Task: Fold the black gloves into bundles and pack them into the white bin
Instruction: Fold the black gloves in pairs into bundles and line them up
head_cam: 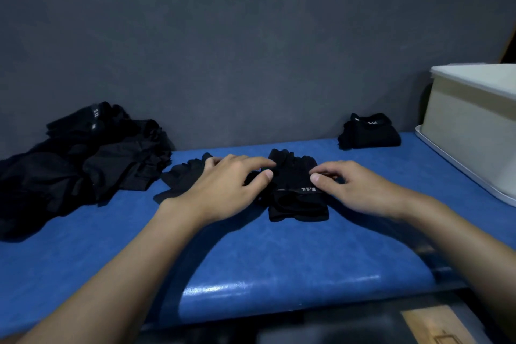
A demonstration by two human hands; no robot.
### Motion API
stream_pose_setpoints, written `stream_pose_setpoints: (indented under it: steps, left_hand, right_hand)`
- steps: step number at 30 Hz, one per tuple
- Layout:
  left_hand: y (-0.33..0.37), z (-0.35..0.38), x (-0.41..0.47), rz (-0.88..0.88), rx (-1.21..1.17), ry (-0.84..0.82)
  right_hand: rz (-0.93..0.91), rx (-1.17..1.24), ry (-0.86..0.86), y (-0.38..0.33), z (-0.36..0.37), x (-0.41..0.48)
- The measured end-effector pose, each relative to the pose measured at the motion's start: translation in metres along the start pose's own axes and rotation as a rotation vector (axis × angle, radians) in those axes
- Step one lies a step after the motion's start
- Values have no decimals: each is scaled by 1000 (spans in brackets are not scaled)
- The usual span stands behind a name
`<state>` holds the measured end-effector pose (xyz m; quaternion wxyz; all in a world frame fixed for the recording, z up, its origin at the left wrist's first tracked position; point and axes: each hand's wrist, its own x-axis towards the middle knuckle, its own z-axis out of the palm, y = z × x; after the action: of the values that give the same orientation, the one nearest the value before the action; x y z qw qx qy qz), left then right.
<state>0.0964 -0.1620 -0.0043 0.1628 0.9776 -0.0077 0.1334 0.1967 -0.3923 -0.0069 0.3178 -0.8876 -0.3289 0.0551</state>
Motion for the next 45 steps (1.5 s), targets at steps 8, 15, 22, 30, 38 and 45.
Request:
stream_pose_setpoints:
  steps: [8,15,22,30,38,45]
  left_hand:
    - [7,12,8,-8,22,-10]
    - [6,15,11,-43,-8,-12]
    - [6,17,10,-55,23,-50]
    - [4,6,11,109,-100,52]
    - [-2,15,6,75,247,-118]
    - [1,13,5,61,309,-150]
  right_hand:
    - [-34,74,65,-4,4,0]
    - [22,158,85,-9,4,3]
    - [22,81,39,-8,4,1]
    - [-181,121,98,-11,2,-7]
    - [-94,-25,-34,-10,8,-11]
    - [-42,-225,-185,-15,7,-8]
